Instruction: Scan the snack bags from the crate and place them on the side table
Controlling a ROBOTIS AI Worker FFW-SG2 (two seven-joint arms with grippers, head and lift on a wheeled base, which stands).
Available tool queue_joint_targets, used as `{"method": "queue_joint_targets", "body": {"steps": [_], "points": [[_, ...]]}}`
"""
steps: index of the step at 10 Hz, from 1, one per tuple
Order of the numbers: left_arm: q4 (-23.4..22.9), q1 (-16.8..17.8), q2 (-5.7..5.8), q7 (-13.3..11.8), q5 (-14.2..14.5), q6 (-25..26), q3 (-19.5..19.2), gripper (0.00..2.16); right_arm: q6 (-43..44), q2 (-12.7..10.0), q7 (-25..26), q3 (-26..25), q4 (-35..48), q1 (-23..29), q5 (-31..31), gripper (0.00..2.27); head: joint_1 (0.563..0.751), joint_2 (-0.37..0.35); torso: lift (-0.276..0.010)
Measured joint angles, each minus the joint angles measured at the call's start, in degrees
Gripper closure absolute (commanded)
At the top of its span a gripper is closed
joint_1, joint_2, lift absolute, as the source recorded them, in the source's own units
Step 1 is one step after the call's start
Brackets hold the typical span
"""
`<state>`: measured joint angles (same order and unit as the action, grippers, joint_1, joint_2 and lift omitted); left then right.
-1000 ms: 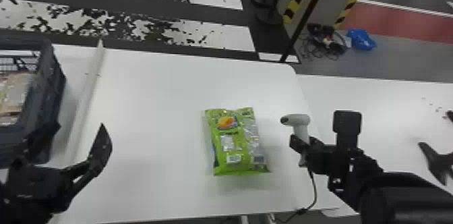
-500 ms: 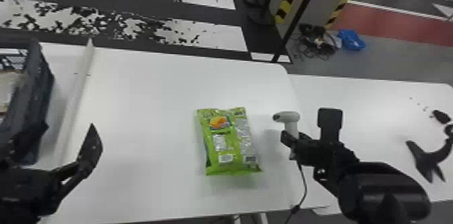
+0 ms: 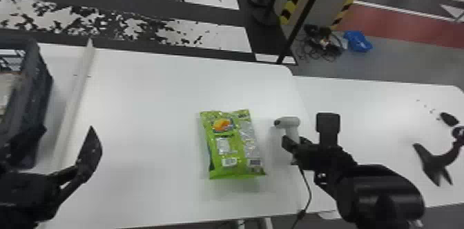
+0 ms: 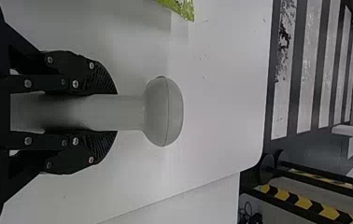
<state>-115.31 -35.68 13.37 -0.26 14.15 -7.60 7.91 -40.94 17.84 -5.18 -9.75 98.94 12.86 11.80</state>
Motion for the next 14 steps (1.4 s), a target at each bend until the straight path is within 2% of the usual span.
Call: {"method": "queue_joint_targets", "body": {"steps": [1,2,3,4,7,11,14], "points": [[0.01,0.00,0.03,0.00,0.00,0.00,0.00,0.09,0.16,0.00,0.00,0.18,-0.26,-0.02,0.04,1.24,0.695,-0.290,-0.081],[0.07,0.00,0.06,0.00,0.00,0.00,0.00,0.09,0.19,0.01,0.00,0.34,-0.57,-0.04,0.29,0.50,0.695,-0.288,-0.081],[0.09,0.00,0.07,0.00,0.00,0.00,0.00,0.09,0.20,0.01,0.01,0.43,-0.77,-0.09,0.56,0.21,0.695,-0.286,-0.081],[0.13,0.00,0.06,0.00,0.00,0.01,0.00,0.09,0.20,0.01,0.02,0.44,-0.82,-0.12,0.70,0.14,0.695,-0.285,-0.081],[0.18,0.00,-0.01,0.00,0.00,0.01,-0.08,0.09,0.19,-0.05,0.09,-0.80,2.74,1.63,1.85,0.14,0.695,-0.284,-0.081],[0.18,0.17,-0.01,0.00,0.00,0.33,-0.03,0.09,-4.01,-0.79,-2.57,-7.04,17.07,9.89,11.53,0.14,0.695,-0.263,-0.081],[0.05,0.31,0.07,0.00,0.00,0.55,0.08,0.09,-10.58,-1.60,-6.26,-7.70,21.54,12.21,14.68,0.14,0.695,-0.218,-0.081]]}}
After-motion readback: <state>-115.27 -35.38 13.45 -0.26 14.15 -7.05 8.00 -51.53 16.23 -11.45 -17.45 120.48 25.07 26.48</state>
